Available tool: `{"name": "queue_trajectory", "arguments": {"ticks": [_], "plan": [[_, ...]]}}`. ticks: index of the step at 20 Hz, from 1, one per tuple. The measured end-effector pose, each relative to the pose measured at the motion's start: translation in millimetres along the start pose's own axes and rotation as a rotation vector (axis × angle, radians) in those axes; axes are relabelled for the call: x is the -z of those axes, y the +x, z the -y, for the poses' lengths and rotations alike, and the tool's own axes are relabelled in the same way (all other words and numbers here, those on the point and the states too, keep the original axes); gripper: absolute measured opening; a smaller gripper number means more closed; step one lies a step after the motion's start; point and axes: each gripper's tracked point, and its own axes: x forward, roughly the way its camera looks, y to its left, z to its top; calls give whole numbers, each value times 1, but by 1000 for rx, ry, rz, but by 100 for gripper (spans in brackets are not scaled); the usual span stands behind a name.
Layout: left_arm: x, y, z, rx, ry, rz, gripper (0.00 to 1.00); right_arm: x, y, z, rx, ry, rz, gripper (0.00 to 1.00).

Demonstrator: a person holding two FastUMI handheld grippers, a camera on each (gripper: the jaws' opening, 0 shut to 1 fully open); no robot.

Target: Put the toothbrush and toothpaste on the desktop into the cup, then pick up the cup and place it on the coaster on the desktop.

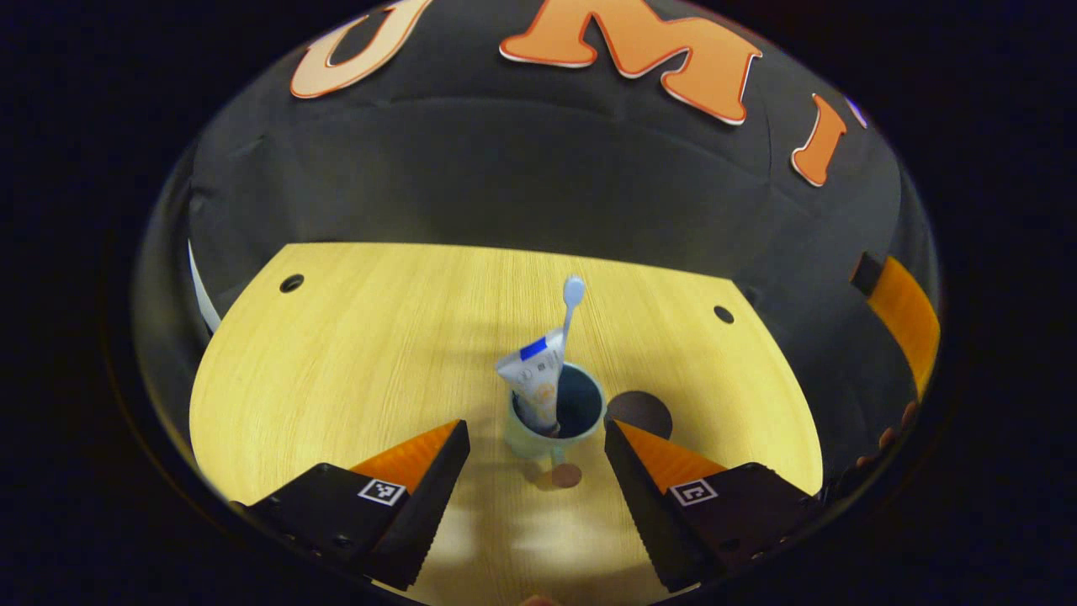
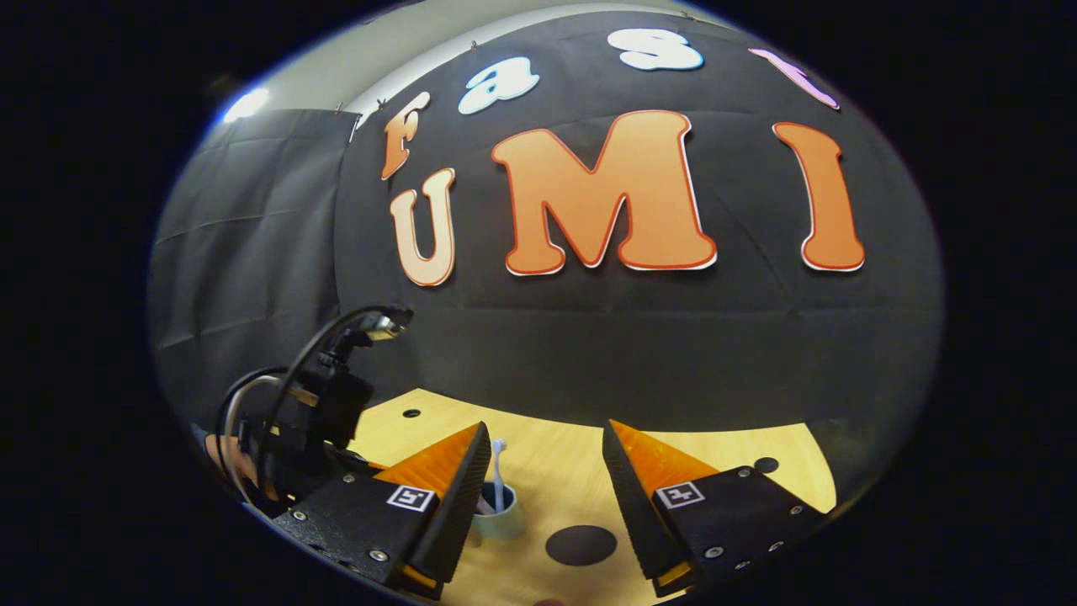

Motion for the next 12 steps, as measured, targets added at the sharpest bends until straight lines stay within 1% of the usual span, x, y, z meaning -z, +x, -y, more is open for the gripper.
{"name": "queue_trajectory", "arguments": {"ticks": [3, 5, 8, 10, 11, 12], "plan": [[17, 11, -1, -40, -7, -138, 98, -3, -9, 17, 32, 5, -5, 81], [18, 18, 1, -60, 10, -182, 98, -1, -13, 24, 44, 22, -15, 81], [21, 31, -2, -96, 85, -242, 97, 11, -19, 25, 43, 26, -40, 81], [32, 40, 1, -90, 78, -309, 98, 21, -22, 27, 40, 21, -65, 81], [36, 44, 3, -90, 73, -335, 97, 27, -22, 27, 40, 23, -78, 76], [36, 48, 3, -97, 74, -353, 98, 33, -21, 29, 42, 26, -91, 82]]}}
